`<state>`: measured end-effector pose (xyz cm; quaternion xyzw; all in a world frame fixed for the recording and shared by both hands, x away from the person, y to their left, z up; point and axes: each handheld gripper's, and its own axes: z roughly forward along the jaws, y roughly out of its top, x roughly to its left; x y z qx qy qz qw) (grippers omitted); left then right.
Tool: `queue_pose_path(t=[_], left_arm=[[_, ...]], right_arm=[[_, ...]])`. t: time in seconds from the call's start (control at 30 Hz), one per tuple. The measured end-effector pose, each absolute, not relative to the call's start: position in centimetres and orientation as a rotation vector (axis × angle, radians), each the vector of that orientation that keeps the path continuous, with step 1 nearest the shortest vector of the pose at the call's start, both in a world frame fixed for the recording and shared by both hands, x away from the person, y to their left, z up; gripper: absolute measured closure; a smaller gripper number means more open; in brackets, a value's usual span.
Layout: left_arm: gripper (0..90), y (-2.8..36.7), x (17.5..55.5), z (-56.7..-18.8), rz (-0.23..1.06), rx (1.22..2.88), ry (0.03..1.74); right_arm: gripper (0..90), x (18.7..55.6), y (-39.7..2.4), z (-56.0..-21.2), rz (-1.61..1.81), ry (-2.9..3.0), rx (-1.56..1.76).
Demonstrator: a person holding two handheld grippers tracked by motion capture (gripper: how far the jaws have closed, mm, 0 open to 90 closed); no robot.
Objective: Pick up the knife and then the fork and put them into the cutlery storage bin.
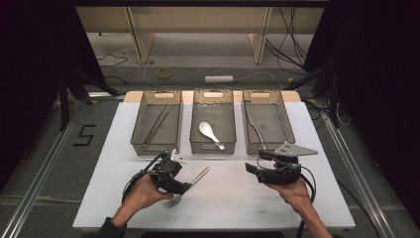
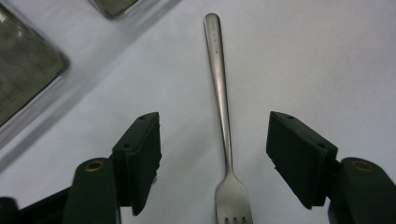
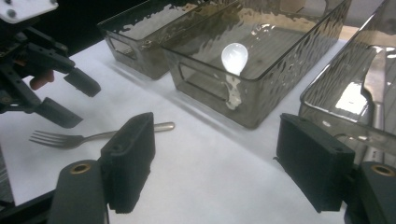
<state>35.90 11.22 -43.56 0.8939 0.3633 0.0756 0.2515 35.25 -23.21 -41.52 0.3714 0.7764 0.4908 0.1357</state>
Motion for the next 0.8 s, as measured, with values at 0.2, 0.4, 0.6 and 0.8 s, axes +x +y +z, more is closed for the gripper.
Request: queue_pose_path(t=[0.2,0.4,0.6,0.8], left_arm=[[40.5,11.0,36.1,-43.7,0.191,2.462,0.971],[45.5,10.7,36.2,-43.9,0.173,2.497,0.960],[52.1,10.1,36.5,-44.3,0.159,2.536,0.955],[57.8,9.9,36.8,-44.5,0.144,2.581,0.938]], right_arm=[[28.7,34.8,-23.3,-41.9,1.421,2.262,1.082],[28.4,34.3,-22.9,-42.1,1.420,2.287,1.067],[28.2,33.9,-22.8,-42.2,1.426,2.295,1.059],[28.2,33.7,-22.5,-42.4,1.410,2.315,1.048]])
